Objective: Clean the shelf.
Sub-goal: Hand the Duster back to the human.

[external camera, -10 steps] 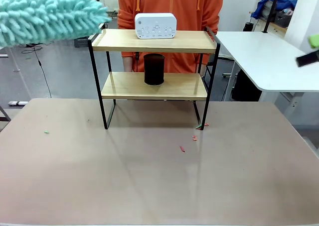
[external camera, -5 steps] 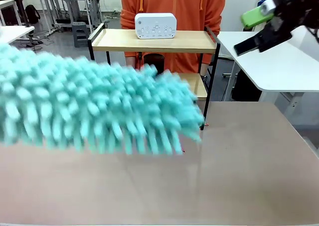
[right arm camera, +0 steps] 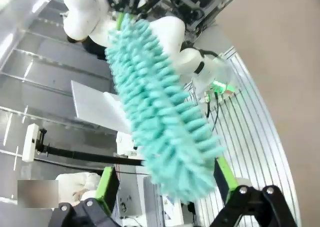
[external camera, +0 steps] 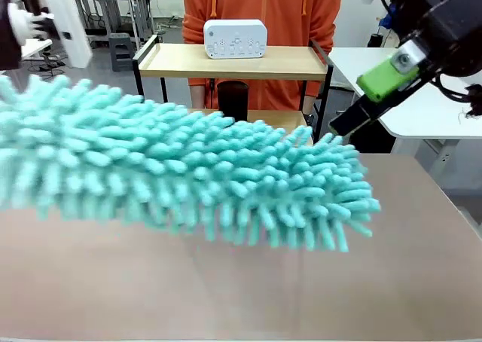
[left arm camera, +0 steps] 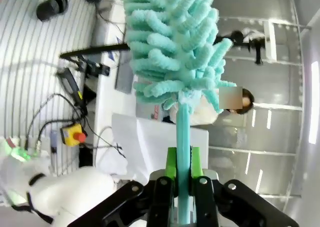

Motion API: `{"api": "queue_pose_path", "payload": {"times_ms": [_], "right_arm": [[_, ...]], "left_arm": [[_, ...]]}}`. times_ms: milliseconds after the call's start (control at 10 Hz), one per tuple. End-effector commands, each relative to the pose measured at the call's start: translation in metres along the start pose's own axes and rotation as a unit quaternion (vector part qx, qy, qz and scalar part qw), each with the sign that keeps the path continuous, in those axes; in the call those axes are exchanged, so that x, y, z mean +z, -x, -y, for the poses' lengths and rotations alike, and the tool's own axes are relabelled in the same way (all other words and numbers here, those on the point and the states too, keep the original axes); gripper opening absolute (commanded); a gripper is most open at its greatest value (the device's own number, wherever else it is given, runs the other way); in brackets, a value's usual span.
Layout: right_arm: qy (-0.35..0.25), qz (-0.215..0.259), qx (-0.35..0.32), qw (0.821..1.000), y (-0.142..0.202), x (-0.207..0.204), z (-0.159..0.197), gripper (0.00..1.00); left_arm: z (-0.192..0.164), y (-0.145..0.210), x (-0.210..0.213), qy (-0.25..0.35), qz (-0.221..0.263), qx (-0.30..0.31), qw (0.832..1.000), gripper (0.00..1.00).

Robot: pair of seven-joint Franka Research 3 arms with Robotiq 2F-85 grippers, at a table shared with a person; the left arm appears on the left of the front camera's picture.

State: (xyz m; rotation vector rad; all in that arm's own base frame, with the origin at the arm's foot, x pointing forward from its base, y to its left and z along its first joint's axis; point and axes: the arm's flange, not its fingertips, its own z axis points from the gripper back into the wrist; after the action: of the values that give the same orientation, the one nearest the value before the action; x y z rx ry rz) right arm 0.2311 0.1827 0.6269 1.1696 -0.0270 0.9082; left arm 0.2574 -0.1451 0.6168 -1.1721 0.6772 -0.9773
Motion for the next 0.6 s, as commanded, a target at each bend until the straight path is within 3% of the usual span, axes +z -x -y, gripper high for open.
{"api": "queue_pose_path", "payload": {"times_ms": [0, 500], "right_arm": [[-0.013, 0.001, 0.006, 1.0, 0.007, -0.005, 0.007, 1.0], [-0.035, 0.008, 0.008, 0.999, -0.002, -0.004, 0.04, 1.0]], "left_arm": [[0.005, -0.013, -0.004, -0.028, 0.053, -0.024, 0.998, 0.12], [0.001, -0.033, -0.01, -0.001, 0.02, -0.035, 0.999, 0.12]]}}
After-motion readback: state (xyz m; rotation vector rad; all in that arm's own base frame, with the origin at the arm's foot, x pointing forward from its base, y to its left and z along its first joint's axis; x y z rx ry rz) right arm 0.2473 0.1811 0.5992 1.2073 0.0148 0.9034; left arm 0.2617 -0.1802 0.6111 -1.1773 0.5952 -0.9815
